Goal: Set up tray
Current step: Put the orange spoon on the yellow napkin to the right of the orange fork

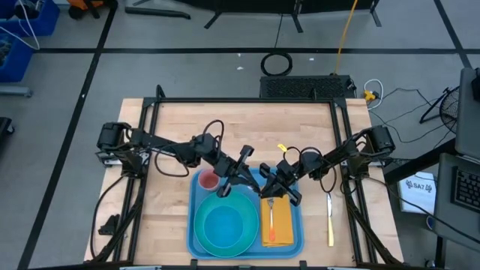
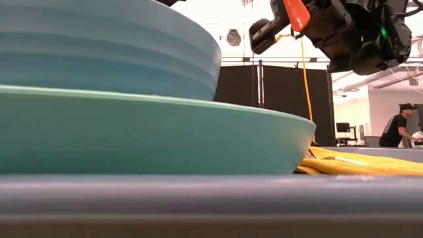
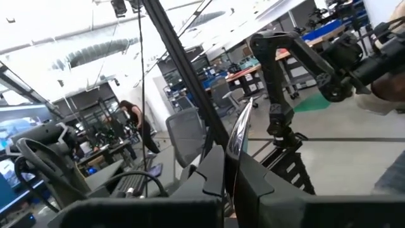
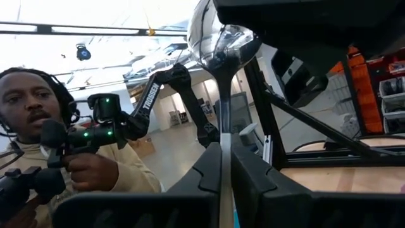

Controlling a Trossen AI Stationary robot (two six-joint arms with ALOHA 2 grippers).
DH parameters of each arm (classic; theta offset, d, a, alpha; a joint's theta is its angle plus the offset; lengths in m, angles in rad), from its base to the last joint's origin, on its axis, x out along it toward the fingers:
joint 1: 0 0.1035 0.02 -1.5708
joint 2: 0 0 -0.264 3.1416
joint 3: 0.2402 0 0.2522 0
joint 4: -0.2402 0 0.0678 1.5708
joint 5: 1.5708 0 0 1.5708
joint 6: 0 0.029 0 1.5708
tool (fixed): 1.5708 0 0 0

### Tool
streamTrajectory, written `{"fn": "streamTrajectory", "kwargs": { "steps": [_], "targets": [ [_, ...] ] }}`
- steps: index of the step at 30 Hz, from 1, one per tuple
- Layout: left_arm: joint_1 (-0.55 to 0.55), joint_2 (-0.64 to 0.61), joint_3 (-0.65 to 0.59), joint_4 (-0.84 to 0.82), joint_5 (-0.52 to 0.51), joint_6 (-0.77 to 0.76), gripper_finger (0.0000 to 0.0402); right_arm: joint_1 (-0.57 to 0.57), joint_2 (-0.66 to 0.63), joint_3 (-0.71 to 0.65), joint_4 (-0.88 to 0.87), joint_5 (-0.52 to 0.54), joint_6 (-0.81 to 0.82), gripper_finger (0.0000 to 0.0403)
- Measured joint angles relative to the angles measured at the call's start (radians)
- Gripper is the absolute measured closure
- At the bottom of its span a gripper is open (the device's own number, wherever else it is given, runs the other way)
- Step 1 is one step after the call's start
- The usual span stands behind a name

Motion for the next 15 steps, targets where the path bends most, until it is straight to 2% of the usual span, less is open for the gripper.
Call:
{"fn": "streamTrajectory", "kwargs": {
  "steps": [8, 13, 15],
  "targets": [
    [0.002, -0.007, 0.0, -0.007, -0.021, -0.06, 0.0394, -0.028, -0.031, -0.02, -0.022, 0.027, 0.039, 0.033],
    [-0.001, -0.053, -0.001, -0.034, -0.029, -0.12, 0.0394, -0.07, -0.085, -0.085, -0.034, 0.04, 0.053, 0.0325],
    [0.003, -0.082, 0.0, -0.074, -0.067, -0.166, 0.0394, -0.091, -0.124, -0.125, -0.031, 0.037, 0.052, 0.0328]
  ]
}}
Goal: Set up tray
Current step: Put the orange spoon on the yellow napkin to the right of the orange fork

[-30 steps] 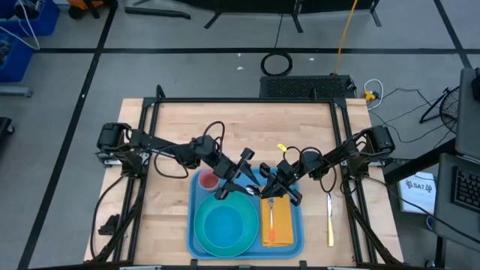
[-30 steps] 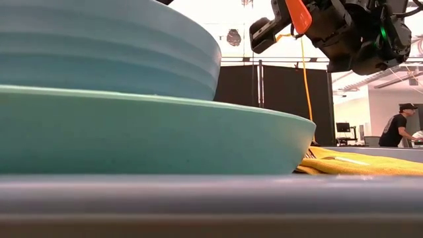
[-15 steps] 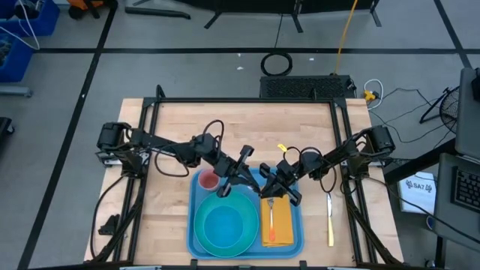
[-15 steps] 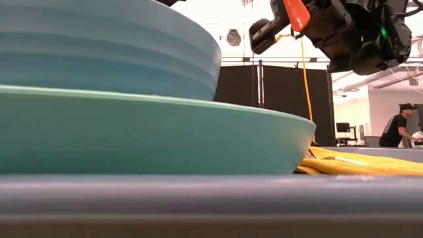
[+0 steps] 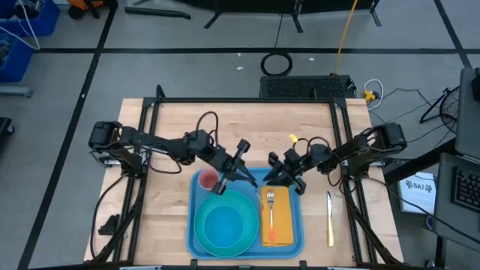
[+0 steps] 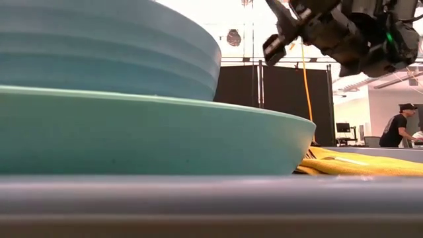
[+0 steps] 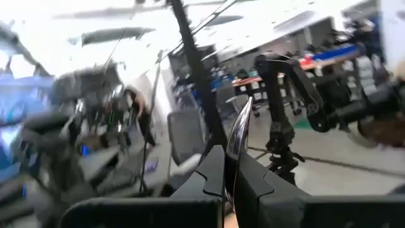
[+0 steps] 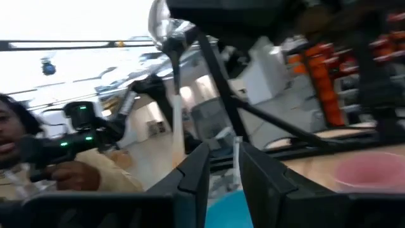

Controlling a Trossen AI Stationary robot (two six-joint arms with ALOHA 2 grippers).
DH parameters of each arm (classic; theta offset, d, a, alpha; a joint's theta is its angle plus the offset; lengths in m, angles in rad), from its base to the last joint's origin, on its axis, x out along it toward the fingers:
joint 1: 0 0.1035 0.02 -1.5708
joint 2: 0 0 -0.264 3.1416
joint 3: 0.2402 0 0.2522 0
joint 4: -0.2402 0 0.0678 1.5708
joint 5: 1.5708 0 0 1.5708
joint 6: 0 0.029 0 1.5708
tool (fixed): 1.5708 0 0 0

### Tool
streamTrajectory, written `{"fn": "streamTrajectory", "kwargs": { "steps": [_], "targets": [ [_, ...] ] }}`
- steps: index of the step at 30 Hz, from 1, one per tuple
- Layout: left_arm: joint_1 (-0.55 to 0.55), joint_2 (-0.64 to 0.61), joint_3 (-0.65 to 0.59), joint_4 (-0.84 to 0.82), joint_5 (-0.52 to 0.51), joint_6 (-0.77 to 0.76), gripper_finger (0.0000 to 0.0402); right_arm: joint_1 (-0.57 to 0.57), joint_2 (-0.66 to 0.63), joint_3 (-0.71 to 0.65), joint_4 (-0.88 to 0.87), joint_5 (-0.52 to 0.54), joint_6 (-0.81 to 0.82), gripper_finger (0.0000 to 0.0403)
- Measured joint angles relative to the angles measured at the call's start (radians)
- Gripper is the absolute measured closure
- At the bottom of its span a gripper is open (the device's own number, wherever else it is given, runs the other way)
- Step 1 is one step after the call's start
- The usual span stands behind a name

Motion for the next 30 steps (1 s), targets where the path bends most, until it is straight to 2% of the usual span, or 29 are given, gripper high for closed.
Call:
{"fn": "streamTrajectory", "kwargs": {
  "steps": [8, 11, 16, 19, 23, 30],
  "targets": [
    [-0.039, 0.04, 0.0, 0.025, -0.09, -0.243, 0.0394, -0.118, -0.241, -0.175, -0.002, 0.029, -0.019, 0.0343],
    [-0.059, 0.095, -0.001, 0.063, -0.188, -0.264, 0.0394, -0.181, -0.358, -0.229, -0.003, 0.062, -0.055, 0.0348],
    [-0.053, 0.245, 0.0, 0.334, -0.24, -0.462, 0.0394, -0.259, -0.512, -0.278, -0.037, 0.108, -0.051, 0.0353],
    [-0.032, 0.347, -0.001, 0.426, -0.264, -0.588, 0.0394, -0.268, -0.562, -0.278, -0.107, 0.107, -0.051, 0.0353],
    [-0.021, 0.441, 0.012, 0.457, -0.332, -0.728, 0.0394, -0.268, -0.582, -0.278, -0.188, 0.108, -0.051, 0.0354],
    [-0.045, 0.555, 0.155, 0.33, -0.343, -0.887, 0.0394, -0.268, -0.584, -0.278, -0.198, 0.11, -0.051, 0.0353]
  ]
}}
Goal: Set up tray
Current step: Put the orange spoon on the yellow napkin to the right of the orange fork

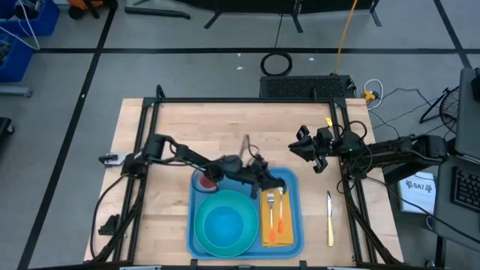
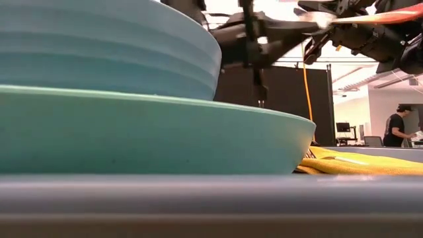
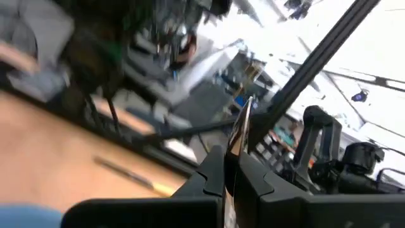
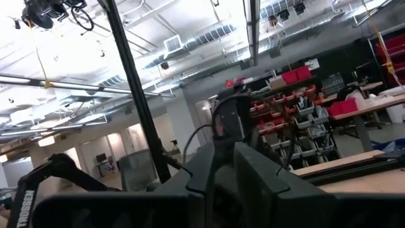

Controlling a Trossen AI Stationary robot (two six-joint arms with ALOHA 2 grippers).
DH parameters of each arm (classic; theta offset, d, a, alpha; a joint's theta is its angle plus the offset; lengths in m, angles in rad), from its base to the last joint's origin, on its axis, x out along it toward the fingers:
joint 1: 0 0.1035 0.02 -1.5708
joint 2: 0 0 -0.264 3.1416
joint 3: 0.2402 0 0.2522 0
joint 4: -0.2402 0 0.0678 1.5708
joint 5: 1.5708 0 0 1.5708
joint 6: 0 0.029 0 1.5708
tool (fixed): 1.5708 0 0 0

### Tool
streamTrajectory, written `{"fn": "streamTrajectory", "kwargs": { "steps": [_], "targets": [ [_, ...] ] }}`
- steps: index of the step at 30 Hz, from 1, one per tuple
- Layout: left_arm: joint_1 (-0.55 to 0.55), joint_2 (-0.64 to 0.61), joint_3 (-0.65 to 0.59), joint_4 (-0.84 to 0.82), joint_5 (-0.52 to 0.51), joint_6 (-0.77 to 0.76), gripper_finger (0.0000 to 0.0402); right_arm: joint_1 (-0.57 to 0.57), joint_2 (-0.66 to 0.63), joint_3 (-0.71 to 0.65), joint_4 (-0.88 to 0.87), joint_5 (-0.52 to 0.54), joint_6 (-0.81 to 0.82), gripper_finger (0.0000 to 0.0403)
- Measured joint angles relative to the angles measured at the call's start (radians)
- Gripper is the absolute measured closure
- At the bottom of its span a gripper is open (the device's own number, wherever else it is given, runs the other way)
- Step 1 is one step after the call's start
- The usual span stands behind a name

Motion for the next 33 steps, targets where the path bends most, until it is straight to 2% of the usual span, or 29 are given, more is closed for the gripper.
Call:
{"fn": "streamTrajectory", "kwargs": {
  "steps": [4, 7, 16, 24, 33],
  "targets": [
    [-0.034, 0.054, 0.102, -0.175, 0.024, -0.048, 0.0394, 0.0, 0.0, 0.0, 0.0, 0.02, 0.008, 0.0353],
    [-0.05, 0.085, 0.13, -0.258, 0.018, -0.085, 0.0394, 0.0, 0.0, 0.0, 0.003, 0.023, 0.008, 0.0353],
    [-0.051, 0.115, 0.12, -0.262, -0.097, -0.233, 0.0394, 0.0, 0.0, 0.0, 0.014, 0.022, 0.027, 0.0353],
    [-0.049, 0.116, 0.12, -0.366, -0.118, -0.285, 0.0394, 0.0, 0.0, 0.0, 0.019, 0.02, 0.027, 0.0353],
    [-0.05, 0.116, 0.119, -0.376, -0.121, -0.308, 0.0386, 0.0, 0.0, 0.001, 0.02, 0.021, 0.024, 0.0353]
  ]
}}
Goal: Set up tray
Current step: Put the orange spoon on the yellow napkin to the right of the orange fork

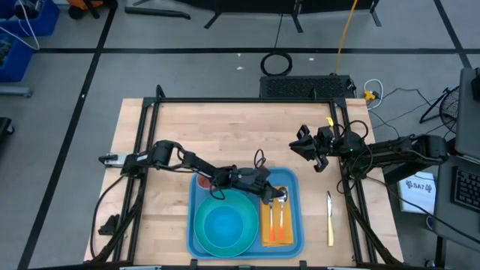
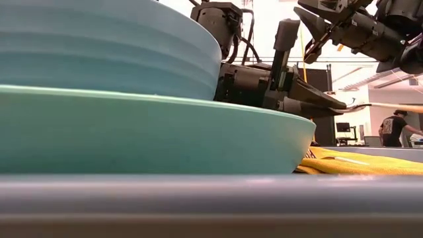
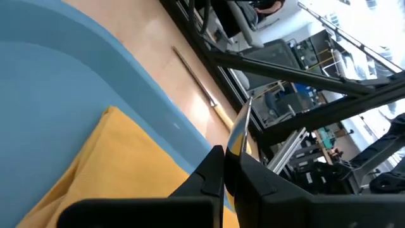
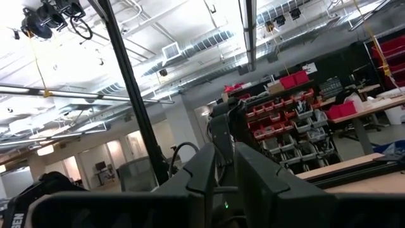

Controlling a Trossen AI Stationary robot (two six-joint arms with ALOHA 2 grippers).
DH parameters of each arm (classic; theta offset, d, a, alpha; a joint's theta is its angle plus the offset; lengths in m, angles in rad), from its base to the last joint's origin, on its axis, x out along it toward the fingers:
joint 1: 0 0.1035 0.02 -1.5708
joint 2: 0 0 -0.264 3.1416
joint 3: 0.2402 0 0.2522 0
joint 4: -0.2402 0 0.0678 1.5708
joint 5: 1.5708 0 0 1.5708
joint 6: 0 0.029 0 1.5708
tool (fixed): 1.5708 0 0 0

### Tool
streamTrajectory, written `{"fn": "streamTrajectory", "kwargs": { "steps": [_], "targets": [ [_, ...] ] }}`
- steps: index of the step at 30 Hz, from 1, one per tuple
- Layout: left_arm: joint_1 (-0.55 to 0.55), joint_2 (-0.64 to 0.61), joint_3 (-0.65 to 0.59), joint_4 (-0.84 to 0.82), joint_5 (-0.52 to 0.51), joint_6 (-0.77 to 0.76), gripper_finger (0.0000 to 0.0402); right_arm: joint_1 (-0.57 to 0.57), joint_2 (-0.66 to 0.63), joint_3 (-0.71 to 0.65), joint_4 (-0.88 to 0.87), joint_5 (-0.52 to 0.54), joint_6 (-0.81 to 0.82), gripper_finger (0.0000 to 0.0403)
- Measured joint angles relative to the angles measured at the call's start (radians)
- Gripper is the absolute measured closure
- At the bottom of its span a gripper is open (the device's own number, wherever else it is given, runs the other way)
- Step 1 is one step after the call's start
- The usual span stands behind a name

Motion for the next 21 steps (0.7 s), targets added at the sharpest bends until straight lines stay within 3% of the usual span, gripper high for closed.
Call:
{"fn": "streamTrajectory", "kwargs": {
  "steps": [11, 21],
  "targets": [
    [-0.008, -0.002, 0.001, -0.031, -0.004, -0.012, 0.0348, 0.0, 0.0, 0.0, -0.001, 0.001, -0.001, 0.0353],
    [-0.008, -0.002, 0.001, -0.036, -0.031, -0.046, 0.0344, 0.0, 0.0, 0.0, -0.005, 0.001, 0.002, 0.0353]
  ]
}}
